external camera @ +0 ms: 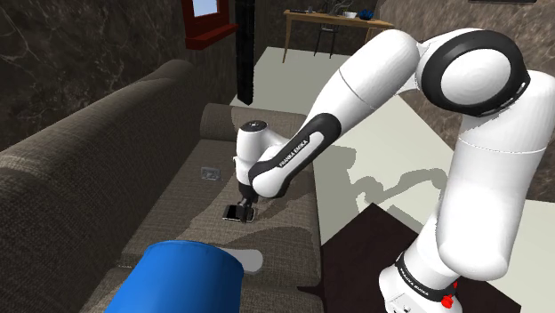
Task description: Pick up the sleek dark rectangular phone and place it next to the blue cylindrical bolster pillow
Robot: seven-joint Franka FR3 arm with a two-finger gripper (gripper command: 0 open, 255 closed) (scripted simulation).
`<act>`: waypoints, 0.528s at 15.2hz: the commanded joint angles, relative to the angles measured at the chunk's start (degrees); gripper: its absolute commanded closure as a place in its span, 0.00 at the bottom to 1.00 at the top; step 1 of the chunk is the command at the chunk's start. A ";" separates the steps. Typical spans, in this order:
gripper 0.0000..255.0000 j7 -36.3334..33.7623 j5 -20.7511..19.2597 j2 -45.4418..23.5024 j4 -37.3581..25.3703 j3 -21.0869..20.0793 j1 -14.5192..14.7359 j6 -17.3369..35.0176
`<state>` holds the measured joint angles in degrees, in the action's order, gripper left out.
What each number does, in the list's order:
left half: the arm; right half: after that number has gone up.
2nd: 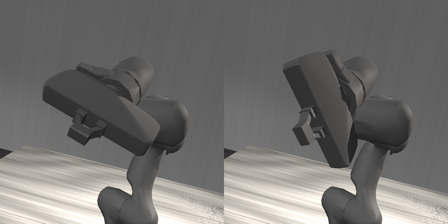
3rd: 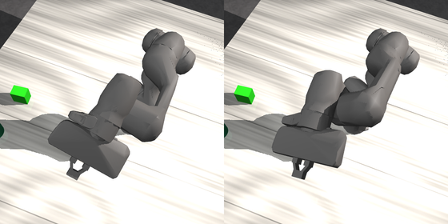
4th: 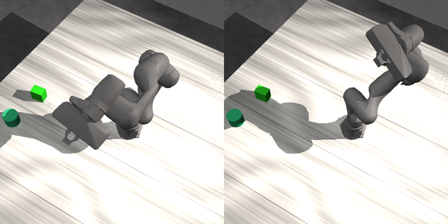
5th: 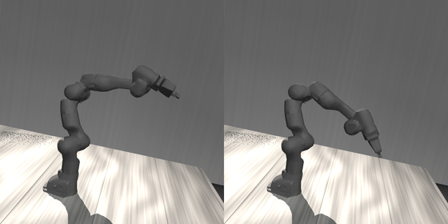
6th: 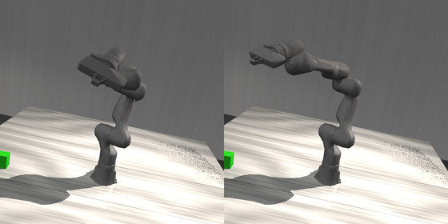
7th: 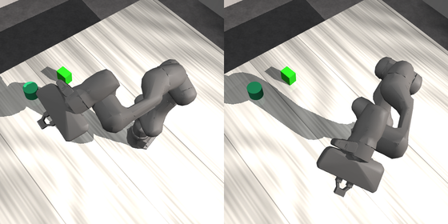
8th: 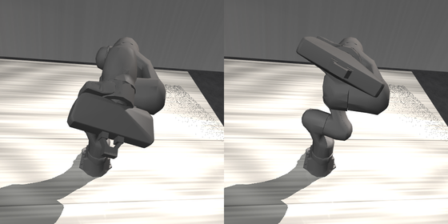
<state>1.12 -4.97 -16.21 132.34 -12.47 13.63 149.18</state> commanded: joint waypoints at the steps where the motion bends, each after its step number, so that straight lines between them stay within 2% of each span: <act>1: 0.00 -0.45 -0.67 -1.61 -0.28 0.34 0.27 1.31; 8: 0.00 -0.78 -1.14 -2.76 -0.39 0.63 0.50 2.34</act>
<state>0.33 -6.10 -18.95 131.96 -11.85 14.13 151.51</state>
